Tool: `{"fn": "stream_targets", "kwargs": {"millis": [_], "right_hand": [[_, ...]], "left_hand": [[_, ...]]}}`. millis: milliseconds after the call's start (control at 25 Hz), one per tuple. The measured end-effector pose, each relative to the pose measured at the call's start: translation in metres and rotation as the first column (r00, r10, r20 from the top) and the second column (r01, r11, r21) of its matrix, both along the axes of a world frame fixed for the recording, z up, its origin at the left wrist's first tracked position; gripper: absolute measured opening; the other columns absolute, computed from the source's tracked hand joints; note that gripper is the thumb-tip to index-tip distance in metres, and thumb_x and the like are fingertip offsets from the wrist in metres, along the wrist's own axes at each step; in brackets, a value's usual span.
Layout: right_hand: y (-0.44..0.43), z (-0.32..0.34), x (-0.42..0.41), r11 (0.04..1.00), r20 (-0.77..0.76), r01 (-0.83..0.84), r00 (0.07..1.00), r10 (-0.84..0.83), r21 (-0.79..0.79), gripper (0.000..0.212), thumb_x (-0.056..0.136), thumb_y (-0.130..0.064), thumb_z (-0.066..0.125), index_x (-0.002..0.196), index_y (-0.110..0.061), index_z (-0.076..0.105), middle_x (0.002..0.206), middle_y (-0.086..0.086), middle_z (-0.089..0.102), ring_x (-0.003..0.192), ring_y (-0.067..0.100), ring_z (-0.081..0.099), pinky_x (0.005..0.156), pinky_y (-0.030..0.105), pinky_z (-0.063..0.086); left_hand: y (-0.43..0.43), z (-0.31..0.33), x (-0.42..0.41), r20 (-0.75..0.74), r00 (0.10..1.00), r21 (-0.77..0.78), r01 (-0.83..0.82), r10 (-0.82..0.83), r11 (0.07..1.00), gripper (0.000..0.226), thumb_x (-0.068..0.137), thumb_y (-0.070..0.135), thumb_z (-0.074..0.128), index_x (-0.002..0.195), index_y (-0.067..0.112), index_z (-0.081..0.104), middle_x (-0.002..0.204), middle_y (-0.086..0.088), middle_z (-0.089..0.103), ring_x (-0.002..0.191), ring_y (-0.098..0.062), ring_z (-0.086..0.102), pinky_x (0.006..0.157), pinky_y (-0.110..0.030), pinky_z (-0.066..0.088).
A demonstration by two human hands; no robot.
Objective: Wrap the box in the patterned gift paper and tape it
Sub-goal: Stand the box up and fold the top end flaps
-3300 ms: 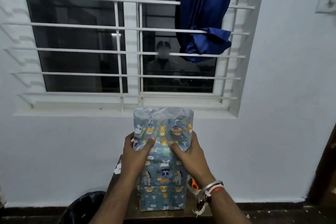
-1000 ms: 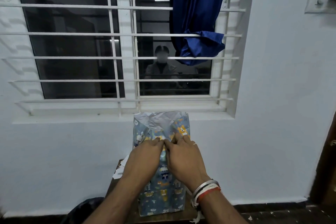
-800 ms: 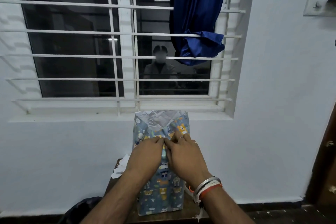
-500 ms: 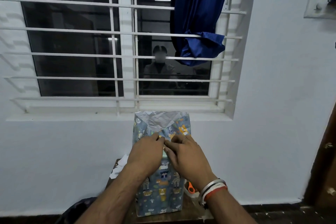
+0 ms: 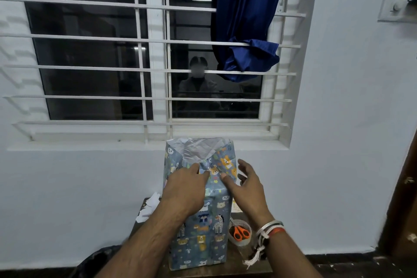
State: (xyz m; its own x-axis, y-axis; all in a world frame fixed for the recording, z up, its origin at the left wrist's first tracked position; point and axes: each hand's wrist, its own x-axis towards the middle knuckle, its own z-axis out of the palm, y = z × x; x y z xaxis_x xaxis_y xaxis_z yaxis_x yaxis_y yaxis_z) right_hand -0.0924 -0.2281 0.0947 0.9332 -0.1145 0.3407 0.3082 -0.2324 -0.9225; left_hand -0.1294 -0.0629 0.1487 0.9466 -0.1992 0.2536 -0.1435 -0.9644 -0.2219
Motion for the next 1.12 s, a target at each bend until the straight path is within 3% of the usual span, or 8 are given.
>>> {"fn": "stream_targets", "kwargs": {"millis": [80, 160, 280, 400, 520, 840, 1000, 1120], "right_hand": [[-0.007, 0.007, 0.01, 0.993, -0.05, -0.117, 0.992, 0.118, 0.026, 0.025, 0.088, -0.028, 0.08, 0.112, -0.026, 0.076, 0.103, -0.011, 0.078, 0.096, 0.009, 0.074, 0.093, 0.044, 0.059], [-0.008, 0.013, 0.015, 0.996, -0.066, -0.037, 0.997, 0.032, -0.082, 0.005, 0.084, -0.027, 0.079, 0.087, -0.024, 0.082, 0.08, -0.007, 0.079, 0.08, 0.013, 0.076, 0.081, 0.045, 0.062], [-0.01, 0.022, 0.023, 0.956, 0.004, 0.05, 0.999, -0.051, -0.289, 0.03, 0.078, -0.044, 0.074, 0.073, -0.015, 0.077, 0.065, 0.001, 0.073, 0.064, 0.021, 0.071, 0.064, 0.038, 0.06], [-0.02, 0.038, 0.035, 0.917, 0.092, 0.05, 0.996, -0.015, -0.396, 0.044, 0.084, -0.049, 0.074, 0.067, -0.008, 0.07, 0.054, 0.005, 0.061, 0.049, 0.013, 0.048, 0.053, 0.033, 0.043], [-0.025, 0.054, 0.046, 0.851, 0.166, 0.103, 0.986, -0.019, -0.515, 0.036, 0.083, -0.037, 0.078, 0.063, -0.009, 0.068, 0.051, 0.003, 0.053, 0.049, 0.011, 0.042, 0.054, 0.03, 0.04], [-0.018, 0.074, 0.05, 0.772, 0.155, 0.035, 0.984, 0.083, -0.634, 0.027, 0.074, -0.049, 0.083, 0.086, -0.025, 0.077, 0.075, -0.008, 0.072, 0.068, 0.01, 0.064, 0.061, 0.03, 0.052], [-0.013, 0.07, 0.049, 0.739, 0.104, 0.032, 0.993, 0.051, -0.673, 0.042, 0.077, -0.035, 0.086, 0.053, -0.019, 0.056, 0.049, -0.006, 0.05, 0.048, 0.011, 0.044, 0.048, 0.027, 0.033], [-0.022, 0.075, 0.05, 0.742, 0.096, -0.013, 0.99, 0.105, -0.671, 0.032, 0.084, -0.036, 0.08, 0.063, -0.015, 0.067, 0.053, -0.003, 0.054, 0.049, 0.011, 0.044, 0.05, 0.026, 0.035]], "left_hand": [[0.002, 0.0, 0.0, -0.005, 1.0, 0.003, 0.012, -0.012, 1.0, 0.062, 0.097, 0.027, 0.054, 0.155, 0.03, 0.034, 0.138, -0.006, 0.047, 0.114, -0.03, 0.058, 0.089, -0.039, 0.049], [0.004, 0.0, 0.001, -0.007, 1.0, 0.001, 0.019, -0.019, 1.0, 0.061, 0.096, 0.028, 0.054, 0.154, 0.033, 0.036, 0.136, -0.004, 0.048, 0.113, -0.03, 0.059, 0.087, -0.038, 0.05], [0.006, 0.001, 0.002, -0.016, 1.0, 0.004, 0.014, -0.014, 1.0, 0.062, 0.095, 0.027, 0.053, 0.154, 0.034, 0.036, 0.136, -0.004, 0.049, 0.113, -0.03, 0.059, 0.085, -0.038, 0.05], [0.005, 0.0, 0.001, -0.016, 1.0, -0.003, 0.02, -0.02, 1.0, 0.06, 0.095, 0.026, 0.052, 0.153, 0.034, 0.037, 0.135, -0.004, 0.049, 0.113, -0.03, 0.059, 0.086, -0.038, 0.05], [0.006, 0.001, 0.001, -0.015, 1.0, -0.009, 0.015, -0.015, 1.0, 0.06, 0.096, 0.025, 0.052, 0.154, 0.032, 0.037, 0.136, -0.004, 0.048, 0.113, -0.031, 0.059, 0.086, -0.037, 0.049], [0.006, 0.001, 0.002, -0.006, 1.0, -0.008, 0.019, -0.019, 1.0, 0.061, 0.096, 0.026, 0.053, 0.154, 0.032, 0.036, 0.137, -0.005, 0.048, 0.114, -0.031, 0.059, 0.087, -0.037, 0.049], [0.005, 0.0, 0.003, -0.003, 1.0, -0.01, 0.021, -0.021, 1.0, 0.059, 0.095, 0.026, 0.053, 0.152, 0.032, 0.039, 0.135, -0.004, 0.049, 0.115, -0.031, 0.059, 0.089, -0.037, 0.049], [0.007, 0.002, 0.004, -0.014, 1.0, -0.029, 0.027, -0.028, 0.999, 0.06, 0.093, 0.028, 0.055, 0.151, 0.035, 0.041, 0.135, -0.002, 0.051, 0.114, -0.031, 0.06, 0.09, -0.038, 0.051]]}}
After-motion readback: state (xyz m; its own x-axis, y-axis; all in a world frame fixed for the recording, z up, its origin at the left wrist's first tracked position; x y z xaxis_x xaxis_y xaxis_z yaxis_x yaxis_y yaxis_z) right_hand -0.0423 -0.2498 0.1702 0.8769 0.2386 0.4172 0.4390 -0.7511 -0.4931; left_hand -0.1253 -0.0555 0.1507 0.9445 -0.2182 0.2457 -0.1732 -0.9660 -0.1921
